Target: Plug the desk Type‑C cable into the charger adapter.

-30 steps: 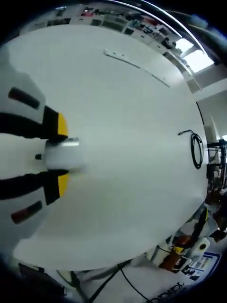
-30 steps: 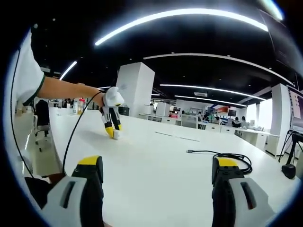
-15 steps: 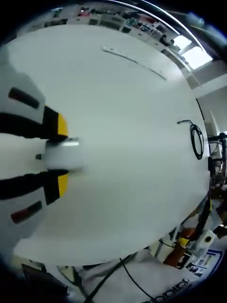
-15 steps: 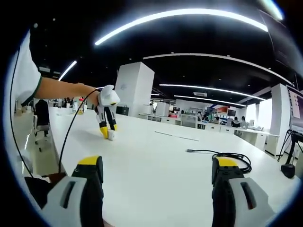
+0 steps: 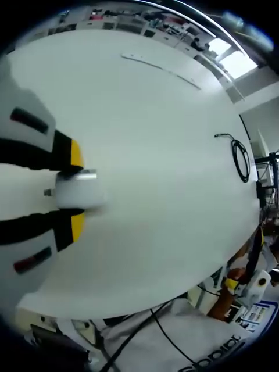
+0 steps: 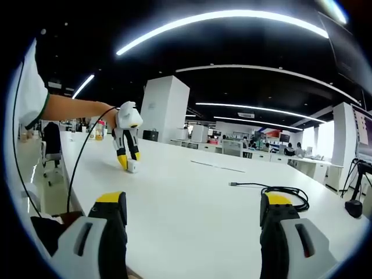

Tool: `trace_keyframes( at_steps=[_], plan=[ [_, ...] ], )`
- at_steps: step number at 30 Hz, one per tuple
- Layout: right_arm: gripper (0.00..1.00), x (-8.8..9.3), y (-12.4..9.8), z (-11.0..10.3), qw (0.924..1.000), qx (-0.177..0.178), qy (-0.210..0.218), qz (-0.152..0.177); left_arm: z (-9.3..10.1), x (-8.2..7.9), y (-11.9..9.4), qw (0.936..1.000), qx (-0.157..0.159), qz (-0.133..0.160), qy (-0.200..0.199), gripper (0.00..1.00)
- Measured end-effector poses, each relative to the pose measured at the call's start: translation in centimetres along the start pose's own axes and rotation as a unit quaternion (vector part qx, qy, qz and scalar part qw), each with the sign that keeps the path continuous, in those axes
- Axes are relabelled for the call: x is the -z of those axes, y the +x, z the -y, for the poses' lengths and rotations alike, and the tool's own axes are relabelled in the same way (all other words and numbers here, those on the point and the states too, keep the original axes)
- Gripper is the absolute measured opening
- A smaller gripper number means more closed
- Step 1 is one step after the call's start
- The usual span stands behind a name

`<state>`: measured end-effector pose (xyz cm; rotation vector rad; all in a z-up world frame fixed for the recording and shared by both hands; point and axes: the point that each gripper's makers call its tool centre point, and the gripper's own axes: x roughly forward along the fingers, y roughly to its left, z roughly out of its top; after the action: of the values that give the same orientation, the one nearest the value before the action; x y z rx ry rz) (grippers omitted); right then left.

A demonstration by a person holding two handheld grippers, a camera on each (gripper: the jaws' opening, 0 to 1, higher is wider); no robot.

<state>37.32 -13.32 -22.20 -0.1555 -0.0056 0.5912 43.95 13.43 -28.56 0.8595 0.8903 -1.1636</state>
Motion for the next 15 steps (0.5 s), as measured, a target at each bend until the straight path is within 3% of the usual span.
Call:
trace_keyframes(
  at_steps=[8, 15],
  plan=[
    [0.96, 0.1, -0.1, -0.2, 1.0, -0.001, 0.004, 0.002, 0.5, 0.5, -0.2, 0.9999, 0.004, -0.009, 0.003, 0.25],
    [0.96, 0.1, -0.1, -0.5, 1.0, -0.003, 0.002, 0.003, 2.4, 0.1, -0.2, 0.9998, 0.006, -0.014, 0.009, 0.25]
  ],
)
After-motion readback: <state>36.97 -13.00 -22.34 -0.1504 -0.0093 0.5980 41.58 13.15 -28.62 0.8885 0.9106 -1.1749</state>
